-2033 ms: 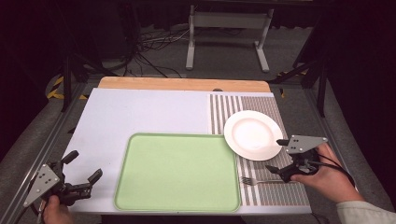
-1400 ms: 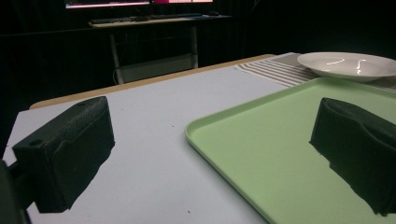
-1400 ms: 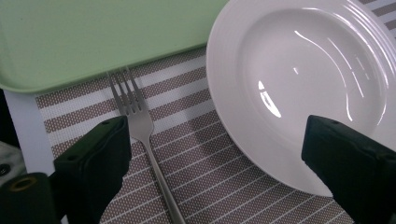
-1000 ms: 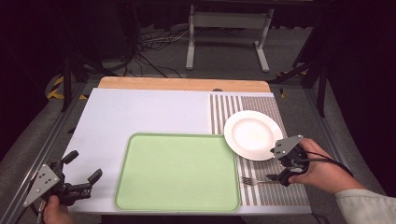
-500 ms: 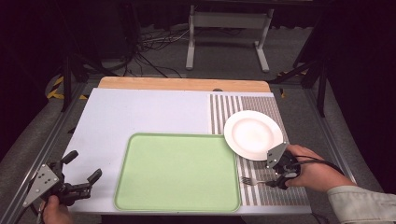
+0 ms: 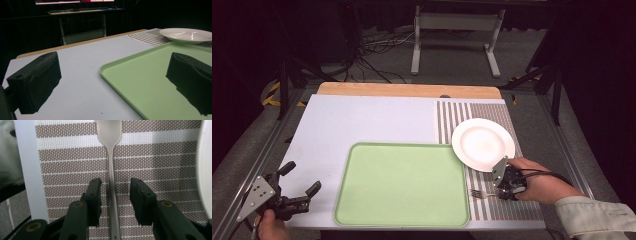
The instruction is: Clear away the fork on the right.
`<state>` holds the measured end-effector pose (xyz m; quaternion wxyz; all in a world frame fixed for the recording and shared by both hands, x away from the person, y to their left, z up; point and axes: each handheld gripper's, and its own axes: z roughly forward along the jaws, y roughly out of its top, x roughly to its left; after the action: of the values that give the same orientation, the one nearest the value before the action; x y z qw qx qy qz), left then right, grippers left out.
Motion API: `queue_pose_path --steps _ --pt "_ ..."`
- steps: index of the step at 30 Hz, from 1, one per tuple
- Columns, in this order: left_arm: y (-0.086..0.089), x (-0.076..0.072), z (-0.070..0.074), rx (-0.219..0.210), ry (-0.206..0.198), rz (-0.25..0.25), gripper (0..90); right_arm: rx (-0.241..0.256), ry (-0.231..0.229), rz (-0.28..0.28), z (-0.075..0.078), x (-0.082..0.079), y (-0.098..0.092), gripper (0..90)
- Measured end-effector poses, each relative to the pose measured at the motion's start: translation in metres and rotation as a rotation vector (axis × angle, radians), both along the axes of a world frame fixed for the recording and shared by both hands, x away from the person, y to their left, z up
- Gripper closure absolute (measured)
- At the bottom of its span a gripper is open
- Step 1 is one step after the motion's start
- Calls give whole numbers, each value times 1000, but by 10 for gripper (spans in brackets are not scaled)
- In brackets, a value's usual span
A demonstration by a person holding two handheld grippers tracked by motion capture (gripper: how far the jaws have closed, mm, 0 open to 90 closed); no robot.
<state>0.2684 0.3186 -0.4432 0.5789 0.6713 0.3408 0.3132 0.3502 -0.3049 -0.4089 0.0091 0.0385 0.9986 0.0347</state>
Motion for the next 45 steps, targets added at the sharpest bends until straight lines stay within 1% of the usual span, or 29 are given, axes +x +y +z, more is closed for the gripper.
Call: queue_pose_path --steps 1,2,4,5,6,7,8,9,11,15,23,25,27,29,30,32,35,37,38,39,42,44,45 --pt "0 0 0 1 -1 0 3 -9 3 1 -1 0 1 670" --pt "0 0 0 -1 -1 0 3 -9 -5 14 -2 0 1 696" --pt "0 0 -1 -1 0 0 3 -22 1 23 -3 0 2 718" --pt "0 0 -1 0 0 0 3 -31 12 29 -3 0 3 740" --pt "0 0 -1 0 0 0 3 -41 7 43 -4 0 4 769" --pt "0 0 -1 1 0 -1 3 -41 7 43 -4 0 4 769" --pt "0 0 -1 0 0 -1 3 -64 15 62 -4 1 6 841" --pt "0 0 -1 0 0 0 3 -65 13 68 -5 0 6 845" --pt "0 0 -1 -1 1 -1 3 -66 16 64 -5 0 6 847" --pt "1 0 0 -1 0 -1 3 -72 18 81 -5 1 7 851" --pt "1 0 0 -1 -1 0 3 -79 13 80 -5 1 7 854" --pt "1 0 0 -1 -1 0 3 -67 19 79 -4 1 7 854" --pt "0 0 0 -1 -1 1 3 -36 29 64 -3 1 6 854" --pt "1 0 0 -1 -1 2 3 -16 17 68 2 2 5 855" --pt "1 0 0 0 -1 2 3 8 9 60 6 2 5 854" --pt "1 0 0 0 -1 1 3 21 0 54 13 1 5 855" --pt "0 0 0 -1 -1 1 3 58 -24 50 19 1 4 855" --pt "1 0 0 0 -2 1 3 91 -39 31 24 0 2 854" --pt "1 0 0 0 -2 1 3 91 -39 31 24 0 2 854" --pt "1 0 0 1 -3 2 3 122 -59 28 28 0 1 854" --pt "1 0 0 0 -2 2 3 170 -83 24 32 0 0 854" --pt "0 0 0 0 -1 2 3 194 -92 11 36 -1 -1 854" --pt "0 0 0 0 -1 2 3 207 -101 15 38 -1 -1 854"
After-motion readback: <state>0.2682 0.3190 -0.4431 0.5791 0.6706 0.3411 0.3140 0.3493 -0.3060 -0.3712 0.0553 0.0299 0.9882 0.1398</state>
